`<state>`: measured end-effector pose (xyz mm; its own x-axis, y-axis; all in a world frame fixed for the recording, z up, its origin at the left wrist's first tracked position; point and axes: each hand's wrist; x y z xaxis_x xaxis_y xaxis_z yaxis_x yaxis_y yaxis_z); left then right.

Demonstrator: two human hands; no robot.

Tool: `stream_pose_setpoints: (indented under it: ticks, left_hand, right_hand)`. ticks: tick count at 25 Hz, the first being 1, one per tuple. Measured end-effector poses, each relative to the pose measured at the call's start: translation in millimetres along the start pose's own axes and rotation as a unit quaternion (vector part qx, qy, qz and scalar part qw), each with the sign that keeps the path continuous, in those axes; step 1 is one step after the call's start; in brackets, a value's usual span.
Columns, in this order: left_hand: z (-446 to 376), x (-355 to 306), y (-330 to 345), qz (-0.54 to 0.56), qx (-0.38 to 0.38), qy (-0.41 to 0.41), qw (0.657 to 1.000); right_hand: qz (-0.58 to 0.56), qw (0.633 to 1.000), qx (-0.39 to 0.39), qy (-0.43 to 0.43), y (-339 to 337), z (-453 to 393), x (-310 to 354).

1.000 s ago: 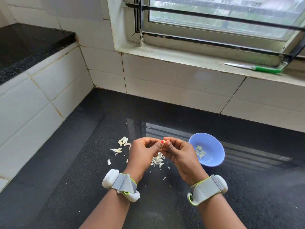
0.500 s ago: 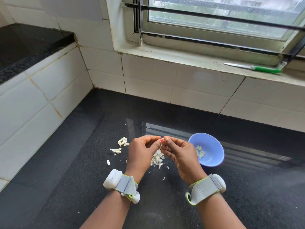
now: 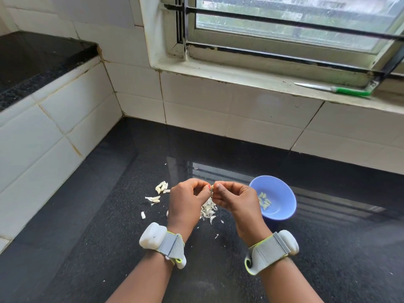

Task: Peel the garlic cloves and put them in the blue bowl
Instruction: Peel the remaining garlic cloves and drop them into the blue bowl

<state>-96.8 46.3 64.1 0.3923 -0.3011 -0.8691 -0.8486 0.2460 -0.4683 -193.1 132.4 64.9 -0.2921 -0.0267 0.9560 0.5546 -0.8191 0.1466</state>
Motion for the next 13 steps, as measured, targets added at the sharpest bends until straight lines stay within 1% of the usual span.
stream_pose_setpoints:
  ticks: [2, 4, 5, 7, 9, 10, 11, 12, 13]
  left_hand:
    - [-1.1, 3.6, 2.1, 0.063, 0.002, -0.057, 0.996]
    - [-1.9, 7.9, 2.3, 0.133, 0.002, -0.118, 0.984]
    - [-1.9, 10.2, 2.2, 0.147, 0.0, -0.129, 0.981]
    - [-1.2, 14.4, 2.0, 0.13, -0.004, -0.107, 0.986]
    - [0.2, 14.2, 0.9, 0.073, -0.005, -0.055, 0.996]
    - [0.6, 14.2, 1.1, 0.041, -0.008, -0.027, 0.999]
    - [1.1, 14.4, 1.9, 0.02, -0.01, -0.005, 1.0]
    - [2.1, 14.5, 3.3, 0.01, -0.005, 0.003, 1.0]
    - [3.8, 14.4, 4.3, 0.006, 0.005, 0.0, 1.0]
  right_hand:
    - [-0.027, 0.999, 0.009, 0.018, -0.3, -0.7, 1.0]
    - [-0.052, 0.998, 0.017, 0.038, -1.6, -1.9, 1.8]
    - [-0.06, 0.997, 0.022, 0.044, -2.1, -2.1, 1.8]
    - [-0.066, 0.996, 0.026, 0.047, -4.4, -3.7, 2.3]
    - [-0.059, 0.998, 0.002, 0.023, -13.3, -9.2, 6.2]
    - [-0.032, 0.999, -0.025, -0.006, -21.1, -13.2, 9.8]
    - [0.028, 0.996, -0.066, -0.048, -31.6, -19.3, 13.5]
    - [0.125, 0.981, -0.114, -0.095, -44.4, -26.1, 16.7]
    - [0.243, 0.947, -0.159, -0.135, -57.4, -31.8, 19.1]
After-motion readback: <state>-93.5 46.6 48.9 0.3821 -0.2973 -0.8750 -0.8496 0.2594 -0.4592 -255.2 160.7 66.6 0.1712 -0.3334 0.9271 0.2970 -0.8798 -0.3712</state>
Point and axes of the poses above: each hand's wrist, its own z-axis away from the middle knuckle, its own y-axis out of the palm, x = y × z, and after that the axes turned 10 degrees about -x, right-handed
